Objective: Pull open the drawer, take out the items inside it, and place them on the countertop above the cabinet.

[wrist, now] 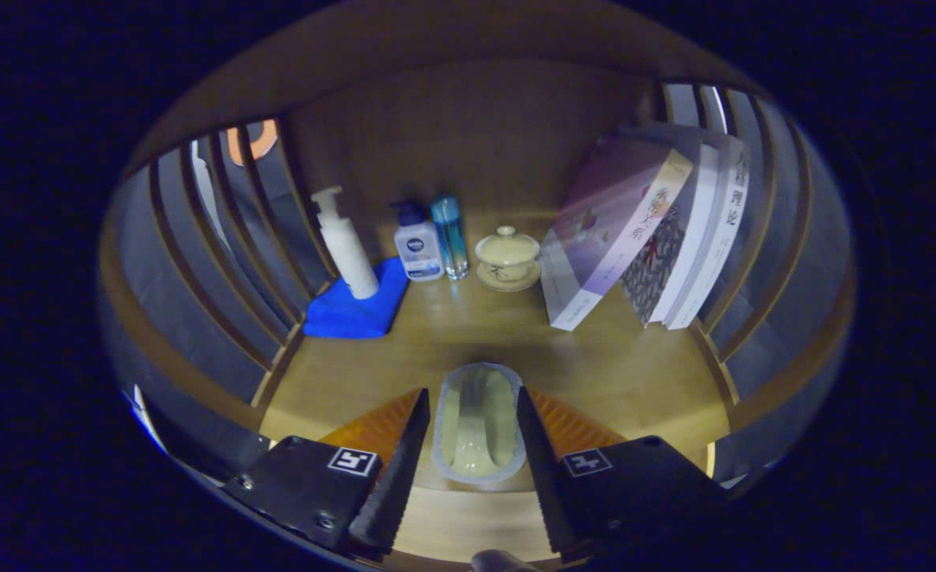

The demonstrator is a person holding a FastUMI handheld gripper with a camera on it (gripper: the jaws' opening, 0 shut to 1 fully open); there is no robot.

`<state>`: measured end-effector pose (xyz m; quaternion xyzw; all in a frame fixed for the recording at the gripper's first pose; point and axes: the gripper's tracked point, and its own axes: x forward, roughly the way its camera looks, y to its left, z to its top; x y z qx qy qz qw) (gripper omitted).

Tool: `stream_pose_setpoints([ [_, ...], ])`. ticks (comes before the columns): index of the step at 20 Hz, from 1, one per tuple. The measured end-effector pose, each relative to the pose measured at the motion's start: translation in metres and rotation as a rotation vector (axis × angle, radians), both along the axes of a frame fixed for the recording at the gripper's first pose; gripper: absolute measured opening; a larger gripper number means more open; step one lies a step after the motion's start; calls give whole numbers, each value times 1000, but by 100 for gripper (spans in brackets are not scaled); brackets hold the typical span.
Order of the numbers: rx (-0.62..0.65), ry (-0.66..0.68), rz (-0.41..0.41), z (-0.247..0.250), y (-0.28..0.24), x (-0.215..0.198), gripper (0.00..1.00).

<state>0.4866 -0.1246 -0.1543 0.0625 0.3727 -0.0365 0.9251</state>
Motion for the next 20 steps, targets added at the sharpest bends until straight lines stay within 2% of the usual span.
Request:
stream_pose_setpoints([
  [2, -29, -66, 1, 18, -1, -18, 80],
  [5, -41, -198, 18, 47, 8, -52, 81],
  [8, -61, -329, 59, 76, 16, -96, 100],
  [11, -87, -467, 91, 92, 25, -144, 99],
  [14, -87, -550, 91, 85, 30, -197, 100],
  [17, -83, -597, 72, 59, 34, -242, 100],
  [20, -138, -618, 32, 16, 26, -273, 100],
])
